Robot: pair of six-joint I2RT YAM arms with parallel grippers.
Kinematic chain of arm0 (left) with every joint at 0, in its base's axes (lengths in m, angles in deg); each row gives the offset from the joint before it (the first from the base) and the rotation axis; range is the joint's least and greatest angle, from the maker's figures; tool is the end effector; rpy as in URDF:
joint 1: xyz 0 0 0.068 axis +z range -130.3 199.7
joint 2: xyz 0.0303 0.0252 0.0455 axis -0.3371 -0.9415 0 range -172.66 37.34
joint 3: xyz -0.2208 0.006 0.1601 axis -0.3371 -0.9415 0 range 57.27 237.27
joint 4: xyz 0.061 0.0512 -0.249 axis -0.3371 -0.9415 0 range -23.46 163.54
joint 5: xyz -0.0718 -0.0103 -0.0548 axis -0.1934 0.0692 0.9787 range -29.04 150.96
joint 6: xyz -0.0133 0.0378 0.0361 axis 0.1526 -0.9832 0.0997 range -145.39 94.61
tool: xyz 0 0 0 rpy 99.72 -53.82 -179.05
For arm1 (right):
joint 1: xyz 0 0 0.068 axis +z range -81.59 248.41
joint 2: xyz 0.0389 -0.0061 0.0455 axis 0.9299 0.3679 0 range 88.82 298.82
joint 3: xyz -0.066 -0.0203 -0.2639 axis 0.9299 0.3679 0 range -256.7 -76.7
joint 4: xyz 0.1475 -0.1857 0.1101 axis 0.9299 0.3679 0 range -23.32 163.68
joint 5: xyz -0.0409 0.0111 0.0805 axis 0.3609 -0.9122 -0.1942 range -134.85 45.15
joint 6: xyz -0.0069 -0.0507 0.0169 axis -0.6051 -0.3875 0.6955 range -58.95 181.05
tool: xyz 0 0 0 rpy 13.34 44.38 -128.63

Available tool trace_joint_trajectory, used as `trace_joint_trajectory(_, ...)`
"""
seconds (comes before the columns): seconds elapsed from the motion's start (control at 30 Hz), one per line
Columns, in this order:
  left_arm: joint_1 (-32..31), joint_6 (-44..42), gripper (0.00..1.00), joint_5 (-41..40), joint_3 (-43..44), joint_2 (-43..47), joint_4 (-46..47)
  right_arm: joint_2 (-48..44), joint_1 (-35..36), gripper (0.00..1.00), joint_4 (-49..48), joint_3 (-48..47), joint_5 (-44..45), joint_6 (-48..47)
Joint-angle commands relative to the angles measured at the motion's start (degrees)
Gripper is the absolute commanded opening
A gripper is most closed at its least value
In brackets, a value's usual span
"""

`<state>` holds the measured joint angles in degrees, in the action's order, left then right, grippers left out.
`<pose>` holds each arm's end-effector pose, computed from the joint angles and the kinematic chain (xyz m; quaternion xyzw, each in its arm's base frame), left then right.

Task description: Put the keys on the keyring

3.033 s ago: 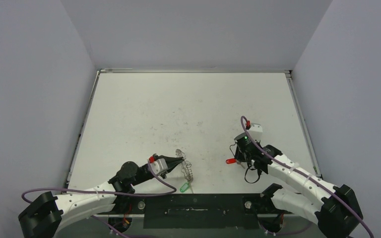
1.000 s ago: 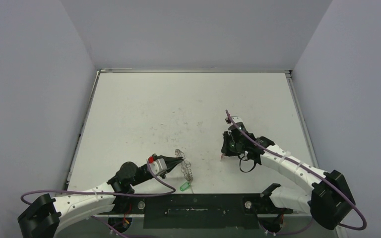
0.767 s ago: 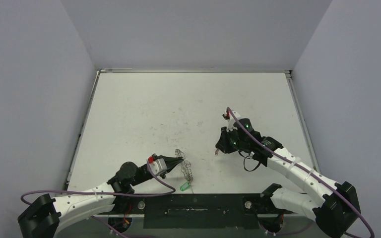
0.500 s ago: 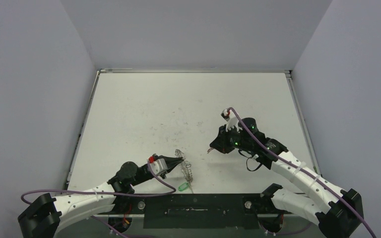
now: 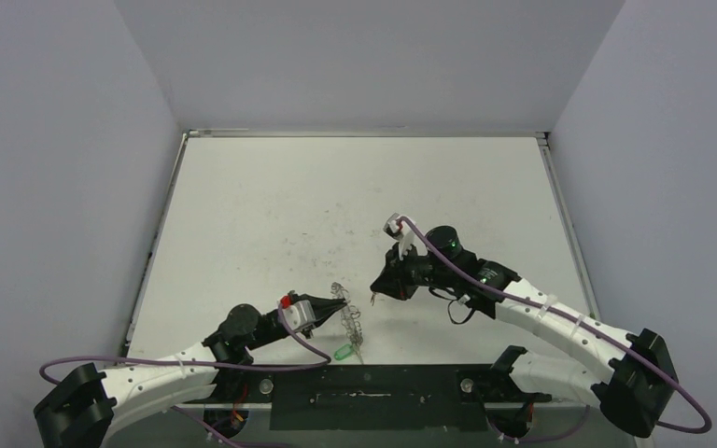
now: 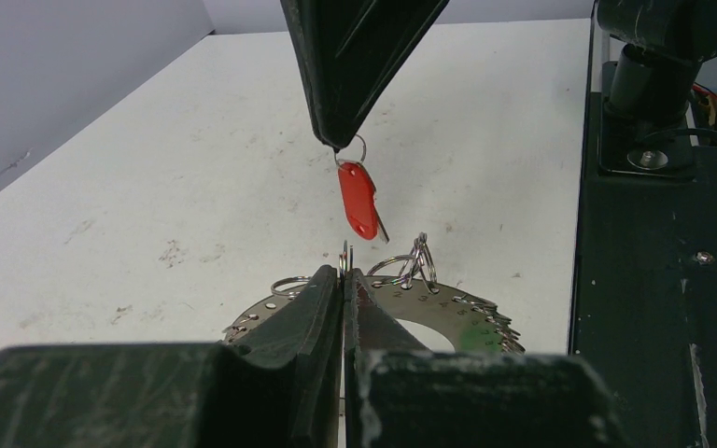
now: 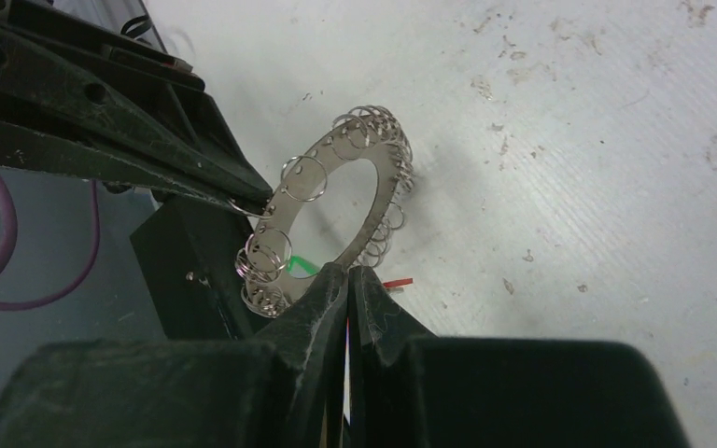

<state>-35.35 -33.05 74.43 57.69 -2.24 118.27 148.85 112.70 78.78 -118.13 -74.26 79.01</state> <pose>0.0806 -0.1298 0.1840 0.4214 0.5246 -0.3677 0.6419 0.1523 0.1729 0.2673 -0.3137 0.7899 0.4362 0.2955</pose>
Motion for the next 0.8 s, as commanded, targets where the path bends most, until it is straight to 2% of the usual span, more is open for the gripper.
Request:
trace_joint_trajectory(0.0, -0.15, 0.91, 0.00, 1.55, 2.54, -0.32, 3.32, 2.48, 2.95, 0.00, -6.74, -3.87, -1.50, -3.38)
trace_joint_trajectory(0.33, -0.16, 1.58, 0.00, 1.39, 2.99, -2.11, 5.38, 6.73, 4.45, 0.00, -10.10, -5.43, -6.01, -4.86)
trace_joint_trajectory(0.77, -0.16, 1.95, 0.00, 0.45, 3.09, -3.16, 6.71, 6.43, 5.30, 0.00, -11.66, -4.19, -9.62, -4.54)
